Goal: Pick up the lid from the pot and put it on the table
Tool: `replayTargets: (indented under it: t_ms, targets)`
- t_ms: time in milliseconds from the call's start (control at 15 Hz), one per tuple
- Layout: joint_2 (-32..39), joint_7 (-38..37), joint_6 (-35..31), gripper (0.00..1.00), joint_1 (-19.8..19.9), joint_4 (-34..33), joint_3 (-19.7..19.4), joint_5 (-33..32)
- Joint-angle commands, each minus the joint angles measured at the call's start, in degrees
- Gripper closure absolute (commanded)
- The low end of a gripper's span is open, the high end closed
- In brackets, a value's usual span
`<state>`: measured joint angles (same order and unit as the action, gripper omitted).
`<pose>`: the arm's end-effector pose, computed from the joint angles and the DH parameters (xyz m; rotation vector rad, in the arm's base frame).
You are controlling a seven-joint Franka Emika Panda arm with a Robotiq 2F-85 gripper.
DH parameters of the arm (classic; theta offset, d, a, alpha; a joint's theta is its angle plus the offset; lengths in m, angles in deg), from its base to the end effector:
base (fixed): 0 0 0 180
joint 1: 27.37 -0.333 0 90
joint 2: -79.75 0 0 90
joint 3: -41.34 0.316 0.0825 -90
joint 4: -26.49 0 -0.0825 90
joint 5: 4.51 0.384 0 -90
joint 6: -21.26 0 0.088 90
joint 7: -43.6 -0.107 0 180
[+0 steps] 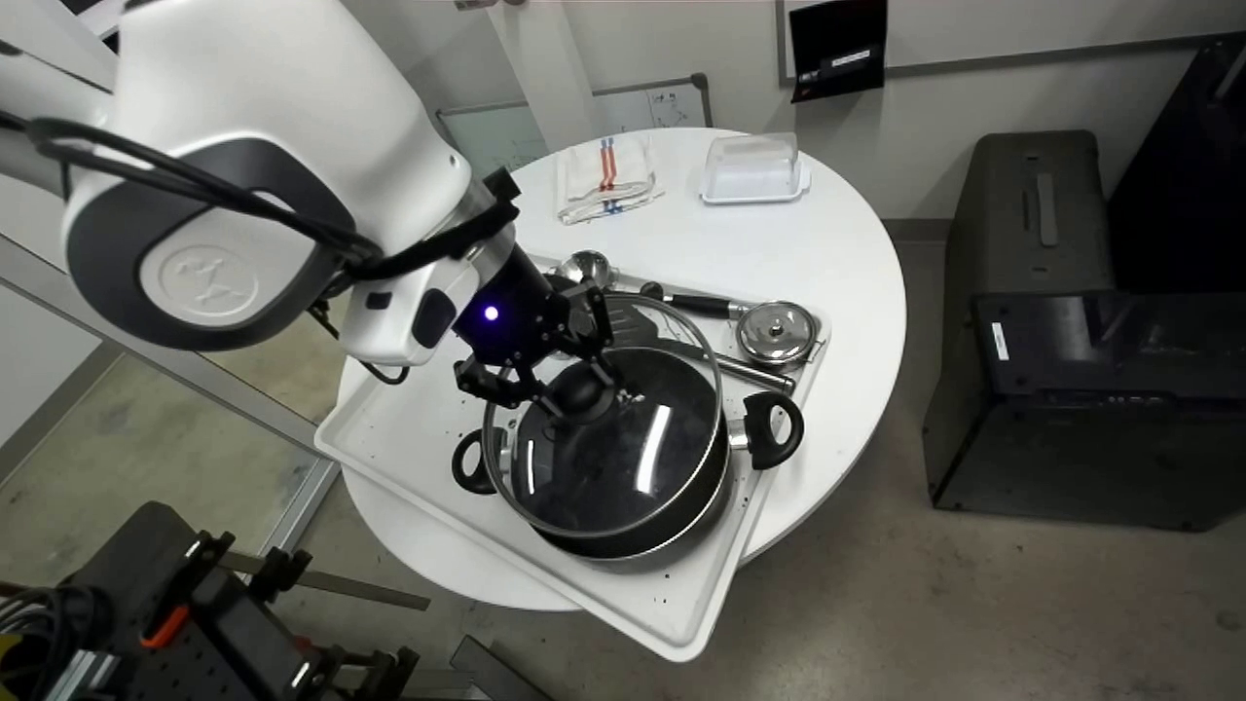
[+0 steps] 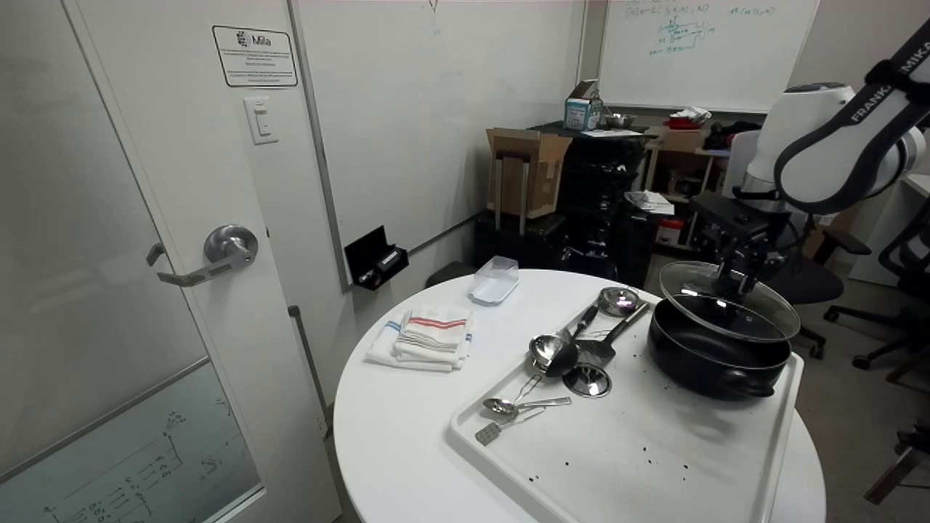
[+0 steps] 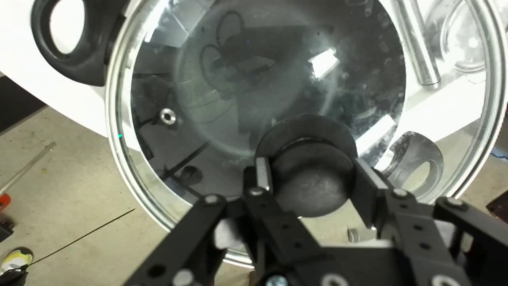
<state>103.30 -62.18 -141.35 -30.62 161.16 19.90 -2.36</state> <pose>0.4924 -0.1721 0.1790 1.4616 -2.7441 0.2620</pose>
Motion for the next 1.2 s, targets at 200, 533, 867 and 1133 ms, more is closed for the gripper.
replayTargets:
  t_ms: [200,533,867,1133]
  targets:
    - [-4.04,-1.78,-0.35,0.75,-4.62,1.5,-1.57,-4.5]
    - [-4.42,-3.97,0.75,0.75,-10.19,0.31,-2.94,-11.96]
    - [-4.35,-7.62,2.09,0.75,-16.22,-1.23,-3.99,-21.2]
    - [-3.87,-10.43,3.44,0.75,-20.17,-2.69,-3.61,-29.37]
